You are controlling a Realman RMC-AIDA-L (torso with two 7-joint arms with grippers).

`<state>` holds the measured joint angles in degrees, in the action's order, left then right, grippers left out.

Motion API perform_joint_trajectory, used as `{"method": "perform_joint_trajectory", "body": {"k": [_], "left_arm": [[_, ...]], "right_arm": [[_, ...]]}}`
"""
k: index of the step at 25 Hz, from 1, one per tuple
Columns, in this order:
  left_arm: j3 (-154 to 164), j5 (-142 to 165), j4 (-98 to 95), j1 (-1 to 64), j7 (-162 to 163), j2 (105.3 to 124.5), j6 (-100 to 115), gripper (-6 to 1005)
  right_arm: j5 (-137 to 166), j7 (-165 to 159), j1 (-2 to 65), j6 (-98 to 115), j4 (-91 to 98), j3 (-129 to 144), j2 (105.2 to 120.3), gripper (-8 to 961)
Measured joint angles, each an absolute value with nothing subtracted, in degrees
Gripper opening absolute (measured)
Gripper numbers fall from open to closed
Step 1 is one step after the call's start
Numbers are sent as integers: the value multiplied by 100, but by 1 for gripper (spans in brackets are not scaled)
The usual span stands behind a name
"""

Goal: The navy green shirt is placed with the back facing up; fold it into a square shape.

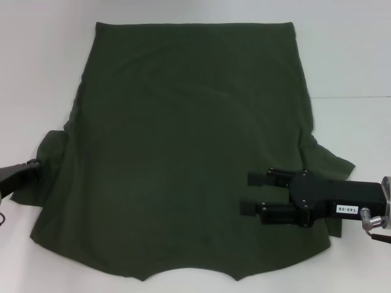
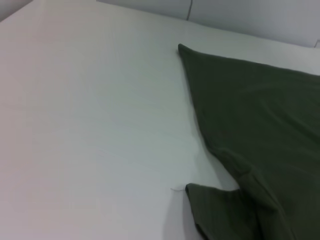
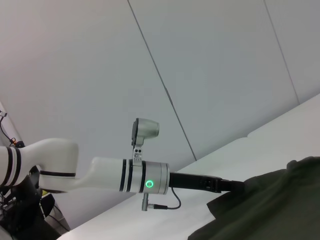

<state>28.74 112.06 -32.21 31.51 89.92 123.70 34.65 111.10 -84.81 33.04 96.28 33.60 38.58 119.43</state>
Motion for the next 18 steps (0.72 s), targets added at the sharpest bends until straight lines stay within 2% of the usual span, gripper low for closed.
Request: {"method": "perform_joint_trajectory", "body": {"k": [18], "left_arm": [[2833,11198,-3846,3093,9003,12311,3535,-2]], "right_arm": [[11080,-8488,3304,9604,3339,3858,11953,880]]}}
